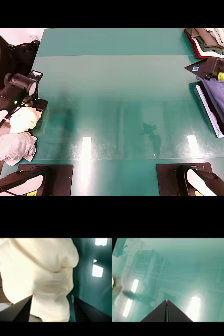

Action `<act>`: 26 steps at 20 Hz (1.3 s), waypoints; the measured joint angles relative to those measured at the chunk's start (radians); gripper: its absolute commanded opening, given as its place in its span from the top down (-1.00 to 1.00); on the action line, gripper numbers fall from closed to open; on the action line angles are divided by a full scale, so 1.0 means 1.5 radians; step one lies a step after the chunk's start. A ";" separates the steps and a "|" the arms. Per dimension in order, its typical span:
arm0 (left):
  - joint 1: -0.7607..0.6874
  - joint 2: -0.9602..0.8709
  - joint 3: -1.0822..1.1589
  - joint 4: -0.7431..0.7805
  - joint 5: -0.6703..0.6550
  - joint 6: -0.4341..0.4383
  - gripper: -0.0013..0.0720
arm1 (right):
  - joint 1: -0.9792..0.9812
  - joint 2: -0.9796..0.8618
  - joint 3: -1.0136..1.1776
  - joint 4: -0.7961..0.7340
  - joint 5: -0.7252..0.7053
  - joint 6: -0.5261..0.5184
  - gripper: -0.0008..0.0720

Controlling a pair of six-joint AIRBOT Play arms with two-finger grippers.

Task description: Fold the shirts.

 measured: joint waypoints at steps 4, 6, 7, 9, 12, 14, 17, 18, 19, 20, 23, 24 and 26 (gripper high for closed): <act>0.000 0.001 -0.032 0.048 0.026 -0.039 0.35 | 0.000 0.000 0.000 0.000 0.004 0.000 0.93; 0.000 0.001 -0.039 0.058 0.032 -0.047 0.89 | 0.000 0.000 0.000 0.000 0.005 0.000 0.93; 0.000 0.001 -0.041 0.062 0.035 -0.050 0.89 | 0.000 0.000 0.000 0.000 0.006 0.000 0.93; 0.000 0.001 -0.042 0.066 0.035 -0.054 0.89 | 0.000 0.000 0.000 0.000 0.009 0.000 0.93; 0.000 0.011 -0.010 0.058 0.017 -0.053 0.90 | 0.000 0.000 0.000 0.000 0.009 0.000 0.93; 0.000 0.039 0.045 0.021 0.011 -0.031 0.90 | 0.000 0.000 0.003 0.000 0.004 0.000 0.93; 0.000 0.101 0.171 -0.099 0.010 0.038 0.89 | 0.000 0.000 0.027 0.001 -0.013 0.000 0.93; 0.000 0.123 0.223 -0.162 0.010 0.070 0.89 | 0.000 0.000 0.040 0.002 -0.022 0.000 0.93; 0.000 0.139 0.270 -0.229 0.009 0.102 0.89 | 0.000 0.000 0.057 0.002 -0.033 0.000 0.93; 0.000 0.153 0.318 -0.308 0.004 0.139 0.89 | 0.000 0.000 0.072 0.002 -0.045 0.000 0.93; -0.001 0.173 0.424 -0.569 -0.016 0.247 0.90 | 0.000 0.000 0.125 0.002 -0.078 0.000 0.93; -0.001 0.176 0.441 -0.642 -0.019 0.275 0.90 | 0.000 0.000 0.140 0.002 -0.084 0.000 0.93; -0.001 0.173 0.465 -0.744 -0.026 0.314 0.89 | 0.000 0.000 0.168 0.002 -0.092 0.000 0.93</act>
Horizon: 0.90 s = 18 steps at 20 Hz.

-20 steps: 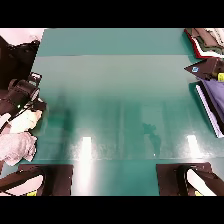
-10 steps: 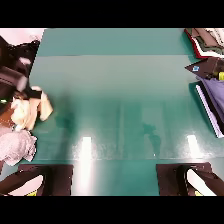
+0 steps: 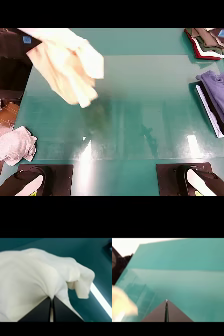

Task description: Fold the shirts.

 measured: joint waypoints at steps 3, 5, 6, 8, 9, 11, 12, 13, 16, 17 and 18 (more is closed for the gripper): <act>-0.003 -0.035 0.016 -0.078 -0.020 0.030 0.89 | 0.000 0.000 0.031 0.000 -0.002 0.000 0.93; -0.021 -0.078 0.015 -0.099 -0.040 0.040 0.89 | 0.000 0.000 0.043 0.000 0.004 0.000 0.93; -0.035 -0.103 0.010 -0.105 -0.046 0.043 0.89 | 0.000 0.000 0.047 0.001 0.009 0.000 0.93; -0.070 -0.162 -0.006 -0.108 -0.054 0.047 0.69 | 0.000 0.000 0.052 0.002 0.021 0.000 0.93; -0.089 -0.196 -0.014 -0.108 -0.057 0.049 -0.16 | 0.000 0.000 0.053 0.002 0.027 0.000 0.93; -0.114 -0.253 -0.023 -0.111 -0.060 0.048 -0.53 | 0.000 0.000 0.055 0.002 0.037 0.000 0.93; -0.117 -0.274 -0.026 -0.107 -0.063 0.043 -0.53 | 0.000 0.000 0.055 0.002 0.040 0.000 0.93; -0.114 -0.289 -0.028 -0.101 -0.069 0.036 -0.53 | 0.000 0.000 0.056 0.002 0.043 0.000 0.93; -0.084 -0.304 -0.035 -0.061 -0.104 0.023 -0.53 | 0.000 0.000 0.056 0.001 0.048 0.000 0.93; -0.071 -0.301 -0.045 -0.039 -0.119 0.019 -0.53 | 0.000 0.000 0.056 0.000 0.048 0.000 0.93; -0.063 -0.294 -0.063 -0.018 -0.128 0.016 -0.53 | 0.000 0.000 0.056 -0.001 0.050 0.000 0.93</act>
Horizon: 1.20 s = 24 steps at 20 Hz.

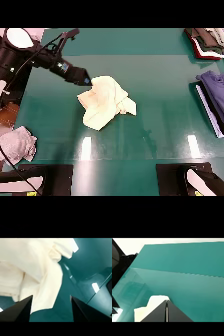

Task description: Fold the shirts.

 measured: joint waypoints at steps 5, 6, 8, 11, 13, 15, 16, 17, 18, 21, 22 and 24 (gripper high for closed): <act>0.021 0.055 -0.206 0.033 0.041 0.011 -0.54 | 0.000 0.000 0.000 -0.002 0.002 0.000 0.93; 0.022 0.061 -0.258 0.030 0.062 0.022 -0.54 | 0.000 0.000 0.000 -0.002 0.002 0.000 0.93; 0.023 0.067 -0.351 0.022 0.114 0.043 -0.54 | 0.000 0.000 0.000 -0.002 0.002 0.000 0.93; 0.025 0.071 -0.451 -0.001 0.202 0.069 -0.54 | 0.000 0.000 0.000 -0.002 0.003 0.000 0.93; 0.018 0.072 -0.488 -0.035 0.246 0.097 -0.53 | 0.000 0.000 0.000 -0.002 0.003 0.000 0.93; 0.007 0.072 -0.507 -0.056 0.285 0.114 -0.53 | 0.000 0.000 0.000 -0.002 0.003 0.000 0.93; 0.000 0.072 -0.513 -0.064 0.305 0.115 -0.13 | 0.000 0.000 0.000 -0.002 0.003 0.000 0.93; -0.007 0.072 -0.517 -0.071 0.321 0.113 0.76 | 0.000 0.000 0.000 -0.002 0.003 0.000 0.93; -0.013 0.072 -0.520 -0.076 0.334 0.107 0.89 | 0.000 0.000 0.000 -0.002 0.004 0.000 0.93; -0.019 0.074 -0.512 -0.086 0.343 0.092 0.90 | 0.000 0.000 -0.010 -0.001 0.009 0.000 0.93; -0.020 0.079 -0.497 -0.086 0.331 0.089 0.90 | 0.000 0.000 -0.020 -0.001 0.013 0.000 0.93; -0.022 0.098 -0.450 -0.077 0.286 0.084 0.90 | 0.000 0.000 -0.056 -0.001 0.028 0.000 0.93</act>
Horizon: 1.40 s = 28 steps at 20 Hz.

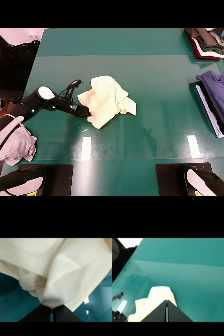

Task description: Fold the shirts.

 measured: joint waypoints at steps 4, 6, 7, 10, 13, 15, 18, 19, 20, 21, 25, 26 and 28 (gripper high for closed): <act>-0.001 0.078 0.146 0.057 -0.080 -0.014 0.89 | 0.000 -0.002 -0.127 0.001 0.026 0.000 0.58; -0.002 0.120 0.225 0.097 -0.109 -0.027 0.89 | 0.002 -0.013 -0.200 0.002 0.034 0.000 -0.29; -0.002 0.139 0.260 0.116 -0.117 -0.037 0.89 | 0.006 -0.023 -0.234 0.003 0.035 0.000 -0.28; -0.002 0.182 0.358 0.174 -0.137 -0.070 0.89 | 0.045 -0.071 -0.312 0.004 0.034 -0.009 -0.28; -0.002 0.199 0.424 0.214 -0.154 -0.100 0.89 | 0.127 -0.137 -0.352 0.006 0.002 -0.026 -0.28; -0.002 0.203 0.446 0.230 -0.170 -0.117 0.89 | 0.196 -0.186 -0.365 0.007 -0.038 -0.037 -0.28; -0.002 0.205 0.461 0.247 -0.205 -0.136 0.89 | 0.295 -0.252 -0.364 0.008 -0.092 -0.050 -0.28; -0.002 0.205 0.463 0.252 -0.215 -0.141 0.89 | 0.328 -0.273 -0.355 0.007 -0.105 -0.054 -0.28; -0.002 0.206 0.465 0.256 -0.226 -0.147 0.89 | 0.361 -0.293 -0.342 0.008 -0.118 -0.057 -0.28; -0.001 0.206 0.466 0.260 -0.234 -0.153 0.89 | 0.390 -0.311 -0.326 0.007 -0.131 -0.060 -0.28; -0.001 0.206 0.469 0.266 -0.261 -0.171 0.89 | 0.490 -0.373 -0.243 0.005 -0.201 -0.072 -0.28; -0.001 0.206 0.469 0.267 -0.267 -0.175 0.89 | 0.508 -0.387 -0.222 0.001 -0.220 -0.073 -0.28; -0.001 0.206 0.469 0.268 -0.282 -0.183 0.89 | 0.533 -0.415 -0.182 -0.008 -0.251 -0.074 -0.28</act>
